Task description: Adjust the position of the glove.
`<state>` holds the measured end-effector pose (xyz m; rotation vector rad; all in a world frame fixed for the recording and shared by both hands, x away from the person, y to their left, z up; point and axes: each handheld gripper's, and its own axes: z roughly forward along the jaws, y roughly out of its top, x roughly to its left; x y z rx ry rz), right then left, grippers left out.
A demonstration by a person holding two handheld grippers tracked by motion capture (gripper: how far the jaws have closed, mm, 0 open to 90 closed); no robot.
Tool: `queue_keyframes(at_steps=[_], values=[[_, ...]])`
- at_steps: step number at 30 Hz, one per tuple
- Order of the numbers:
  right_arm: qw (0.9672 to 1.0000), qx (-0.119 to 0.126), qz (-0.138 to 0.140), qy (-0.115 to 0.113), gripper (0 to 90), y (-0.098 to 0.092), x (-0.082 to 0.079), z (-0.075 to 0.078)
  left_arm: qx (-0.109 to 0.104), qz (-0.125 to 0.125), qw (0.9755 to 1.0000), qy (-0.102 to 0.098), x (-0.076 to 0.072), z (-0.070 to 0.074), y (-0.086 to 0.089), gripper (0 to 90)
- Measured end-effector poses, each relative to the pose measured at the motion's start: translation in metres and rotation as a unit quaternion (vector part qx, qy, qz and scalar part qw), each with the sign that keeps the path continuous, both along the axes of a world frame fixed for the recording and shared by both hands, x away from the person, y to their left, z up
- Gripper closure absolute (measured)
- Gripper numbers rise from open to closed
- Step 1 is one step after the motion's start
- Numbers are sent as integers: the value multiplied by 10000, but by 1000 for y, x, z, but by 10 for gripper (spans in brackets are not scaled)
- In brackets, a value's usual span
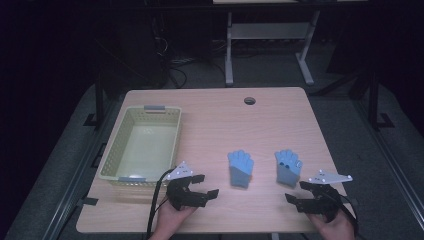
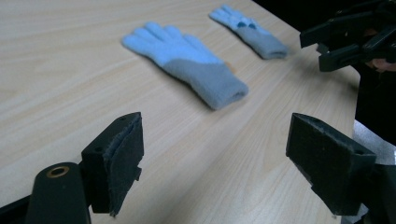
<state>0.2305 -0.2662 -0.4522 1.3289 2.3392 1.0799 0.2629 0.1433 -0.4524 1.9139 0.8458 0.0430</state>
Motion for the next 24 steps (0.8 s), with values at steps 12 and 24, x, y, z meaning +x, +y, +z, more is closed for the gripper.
queue_keyframes(at_steps=[12,24], values=[[10000,-7,28,-56,261,-4,4,3,-55,12,9999,-151,-3,6,3,188],[9997,220,-41,-106,259,-4,26,11,-54,112,9994,-325,-8,10,6,192]])
